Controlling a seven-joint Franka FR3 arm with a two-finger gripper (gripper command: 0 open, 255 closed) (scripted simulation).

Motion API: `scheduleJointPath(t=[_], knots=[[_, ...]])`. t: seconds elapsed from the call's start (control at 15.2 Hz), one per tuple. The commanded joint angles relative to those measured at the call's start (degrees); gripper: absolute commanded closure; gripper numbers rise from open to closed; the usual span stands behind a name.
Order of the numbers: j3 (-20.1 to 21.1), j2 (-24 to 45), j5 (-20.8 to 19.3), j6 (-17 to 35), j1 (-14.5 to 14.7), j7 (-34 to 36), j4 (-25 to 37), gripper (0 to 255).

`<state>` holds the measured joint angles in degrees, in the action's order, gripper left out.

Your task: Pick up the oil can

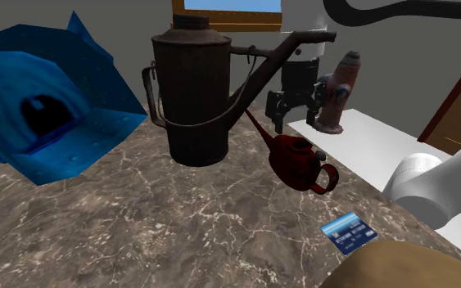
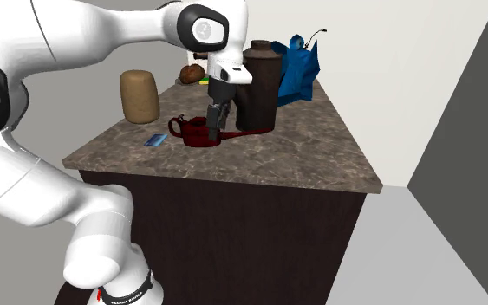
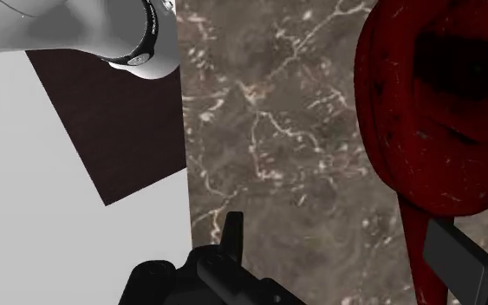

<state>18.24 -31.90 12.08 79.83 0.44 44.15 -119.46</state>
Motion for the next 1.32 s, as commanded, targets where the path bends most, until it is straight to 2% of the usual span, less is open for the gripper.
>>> scheduleJointPath(t=[0.0,0.13,0.2,0.66,0.79,0.86,1.25], knots=[[2.55,3.09,1.39,0.08,-0.28,4.99,3.65,0],[4.87,6.13,2.26,0.28,-0.59,9.61,7.19,0],[4.87,6.15,2.26,0.29,-0.58,9.63,7.20,0],[5.38,4.81,2.86,5.87,-0.21,8.78,0.29,0],[5.35,4.81,2.85,5.87,-0.17,8.80,0.29,0],[5.40,4.99,2.81,5.75,-0.19,8.88,0.59,255],[6.06,6.02,2.81,6.16,-0.20,9.57,1.34,255]])
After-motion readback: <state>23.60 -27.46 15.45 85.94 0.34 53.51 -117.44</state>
